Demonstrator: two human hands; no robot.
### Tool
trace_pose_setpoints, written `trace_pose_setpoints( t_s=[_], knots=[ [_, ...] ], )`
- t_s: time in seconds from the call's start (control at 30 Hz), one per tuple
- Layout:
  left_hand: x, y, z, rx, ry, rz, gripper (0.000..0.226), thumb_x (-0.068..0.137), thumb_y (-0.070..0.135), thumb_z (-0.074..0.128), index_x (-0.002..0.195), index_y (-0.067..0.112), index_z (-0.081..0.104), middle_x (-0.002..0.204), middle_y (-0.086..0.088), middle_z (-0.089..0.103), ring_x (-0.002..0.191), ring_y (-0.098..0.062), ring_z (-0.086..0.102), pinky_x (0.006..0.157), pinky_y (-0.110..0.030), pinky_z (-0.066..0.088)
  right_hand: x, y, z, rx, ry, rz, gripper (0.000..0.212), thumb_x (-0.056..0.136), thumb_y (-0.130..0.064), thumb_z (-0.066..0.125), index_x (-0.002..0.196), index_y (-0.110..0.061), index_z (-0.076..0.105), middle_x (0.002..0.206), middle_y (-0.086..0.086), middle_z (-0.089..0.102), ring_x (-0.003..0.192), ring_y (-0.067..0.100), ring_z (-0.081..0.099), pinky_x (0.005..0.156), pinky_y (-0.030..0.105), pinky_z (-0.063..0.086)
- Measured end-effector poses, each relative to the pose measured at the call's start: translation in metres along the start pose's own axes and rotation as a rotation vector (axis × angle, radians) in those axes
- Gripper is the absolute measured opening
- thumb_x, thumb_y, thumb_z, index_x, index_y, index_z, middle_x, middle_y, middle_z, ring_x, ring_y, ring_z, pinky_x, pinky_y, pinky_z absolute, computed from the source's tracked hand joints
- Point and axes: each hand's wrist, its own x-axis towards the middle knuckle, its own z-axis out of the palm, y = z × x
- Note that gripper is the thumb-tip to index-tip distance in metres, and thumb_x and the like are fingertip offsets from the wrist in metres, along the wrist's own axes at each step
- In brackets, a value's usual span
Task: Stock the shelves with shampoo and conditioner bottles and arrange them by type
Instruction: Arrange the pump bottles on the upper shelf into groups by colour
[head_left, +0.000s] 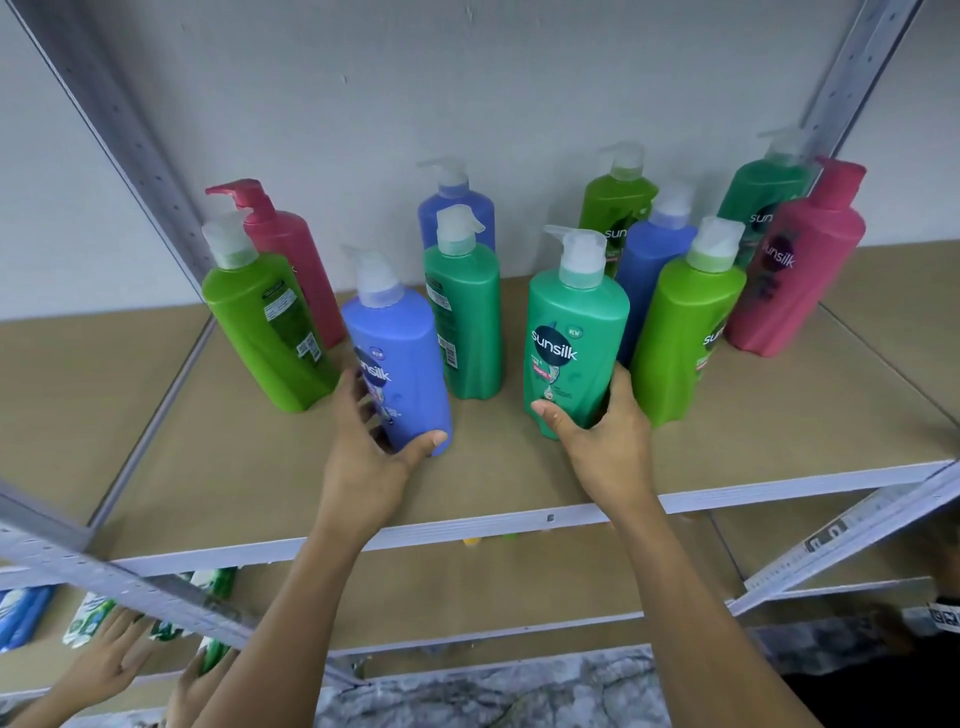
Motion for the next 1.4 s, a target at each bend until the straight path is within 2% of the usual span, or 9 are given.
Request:
trace_pose_setpoints(
  t_s=[0.13,0.33,0.5,0.63,0.77,0.87,1.03,1.23,1.4],
  knots=[
    [0.009,0.000,0.006,0.016,-0.059,0.010,0.093,0.070,0.012,0.091,0.139,0.035,0.032,0.133,0.023,0.054,0.113,0.014,0.057,0.084,-0.004,0.046,-0.002,0.002,-0.002,-0.043,-0.041,-0.009,0.078,0.074,-0.027,0.089,0.139,-0.021,0.047,0.119,-0.017,0.061,0.104,-0.003,0.054,0.080,-0.003,0.036],
    [0.019,-0.010,0.010,0.064,-0.144,-0.015,0.102,0.069,0.026,0.093,0.149,0.032,0.030,0.137,0.014,0.059,0.119,-0.004,0.061,0.099,-0.028,0.052,-0.002,0.003,-0.005,-0.043,-0.081,-0.007,0.082,0.075,-0.021,0.089,0.144,-0.022,0.044,0.120,-0.019,0.061,0.106,-0.003,0.055,0.082,-0.002,0.037],
    [0.013,-0.010,0.012,0.115,-0.166,-0.026,0.101,0.075,0.032,0.088,0.153,0.036,0.023,0.136,0.023,0.055,0.114,0.011,0.057,0.086,-0.006,0.046,-0.004,0.002,-0.009,-0.042,-0.152,-0.023,0.089,0.077,-0.021,0.087,0.150,-0.027,0.037,0.133,-0.017,0.060,0.116,0.001,0.057,0.096,0.020,0.046],
    [0.010,-0.011,0.012,0.142,-0.173,-0.007,0.098,0.078,0.036,0.085,0.151,0.043,0.020,0.139,0.028,0.052,0.119,0.011,0.054,0.092,-0.013,0.044,-0.007,0.002,-0.019,0.042,-0.279,-0.033,0.090,0.080,-0.026,0.083,0.154,-0.031,0.033,0.144,-0.016,0.055,0.130,0.003,0.053,0.109,0.030,0.045],
    [0.005,-0.011,0.012,0.256,-0.120,-0.004,0.087,0.077,0.049,0.083,0.144,0.040,0.027,0.139,0.018,0.051,0.117,-0.002,0.057,0.091,-0.029,0.048,-0.015,-0.006,-0.039,0.023,0.018,-0.107,0.054,0.088,-0.019,0.078,0.138,-0.019,0.057,0.123,-0.003,0.068,0.100,0.002,0.066,0.085,0.020,0.055],
    [-0.010,-0.003,0.018,0.407,0.056,-0.002,0.067,0.077,0.048,0.081,0.125,0.027,0.039,0.121,0.004,0.049,0.094,-0.009,0.055,0.075,-0.035,0.046,-0.014,-0.003,-0.059,0.004,0.349,-0.129,0.037,0.090,-0.018,0.076,0.124,-0.019,0.063,0.102,0.001,0.067,0.082,0.005,0.062,0.076,0.034,0.055],
    [-0.033,0.005,0.043,0.338,0.117,0.320,0.028,0.085,0.018,0.079,0.105,0.016,0.059,0.095,0.002,0.051,0.087,0.003,0.052,0.079,-0.034,0.048,0.014,0.019,-0.084,-0.130,0.312,0.004,0.087,0.078,-0.037,0.086,0.150,-0.023,0.038,0.138,0.004,0.050,0.120,0.020,0.054,0.101,0.052,0.048],
    [-0.026,0.007,0.091,0.205,-0.210,0.111,0.088,0.081,0.044,0.080,0.152,0.027,0.032,0.146,0.009,0.049,0.134,-0.003,0.047,0.113,-0.034,0.041,0.032,0.030,-0.077,-0.063,0.086,0.000,0.101,0.070,-0.035,0.090,0.152,-0.033,0.031,0.142,-0.010,0.055,0.127,0.012,0.056,0.107,0.046,0.048],
    [-0.005,0.015,0.112,0.155,-0.251,0.052,0.097,0.075,0.050,0.081,0.153,0.032,0.027,0.147,0.012,0.053,0.135,-0.005,0.049,0.113,-0.039,0.043,0.032,0.034,-0.082,-0.058,0.127,0.011,0.099,0.070,-0.033,0.091,0.151,-0.037,0.033,0.139,-0.011,0.057,0.124,0.013,0.057,0.106,0.045,0.048]
  ],
)
